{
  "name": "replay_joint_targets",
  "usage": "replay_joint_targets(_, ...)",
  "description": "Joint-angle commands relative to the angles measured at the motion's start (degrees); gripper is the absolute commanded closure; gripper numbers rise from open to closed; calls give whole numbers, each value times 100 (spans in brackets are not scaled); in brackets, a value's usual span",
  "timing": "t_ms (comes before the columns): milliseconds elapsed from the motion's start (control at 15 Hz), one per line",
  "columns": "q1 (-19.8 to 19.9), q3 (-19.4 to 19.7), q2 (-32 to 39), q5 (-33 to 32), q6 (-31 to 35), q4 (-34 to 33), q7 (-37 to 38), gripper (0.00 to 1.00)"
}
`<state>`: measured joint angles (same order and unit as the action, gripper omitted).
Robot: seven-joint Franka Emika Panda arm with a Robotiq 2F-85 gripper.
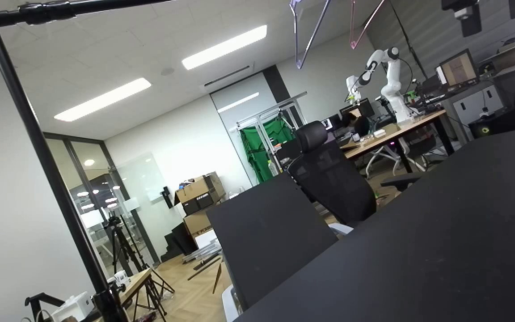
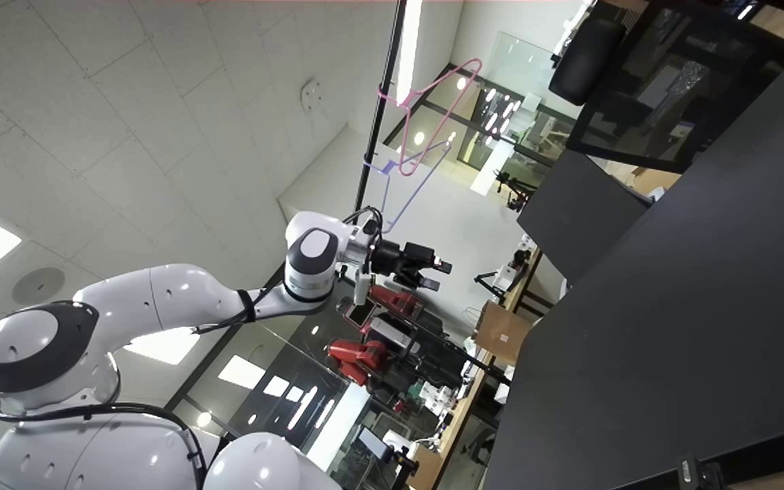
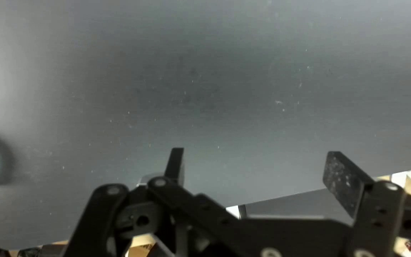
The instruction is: Take the pink hanger and put it on the table
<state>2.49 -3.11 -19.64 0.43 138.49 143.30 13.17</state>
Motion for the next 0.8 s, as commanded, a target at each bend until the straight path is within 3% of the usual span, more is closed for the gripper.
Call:
replay_joint_targets(0, 192, -38, 106, -407, 776, -287, 158, 0)
replay_joint_targets(267, 592, -218, 267, -960, 2017, -556, 505, 0)
replay_joint_targets(467, 1232, -558, 456, -1713, 2964, -815, 1067, 0)
replay_joint_targets(600, 1706, -812, 568, -2154, 3194, -1079, 1444, 0)
replay_joint_targets(733, 2102, -1052, 634, -2472, 3011, -1381, 1751, 0)
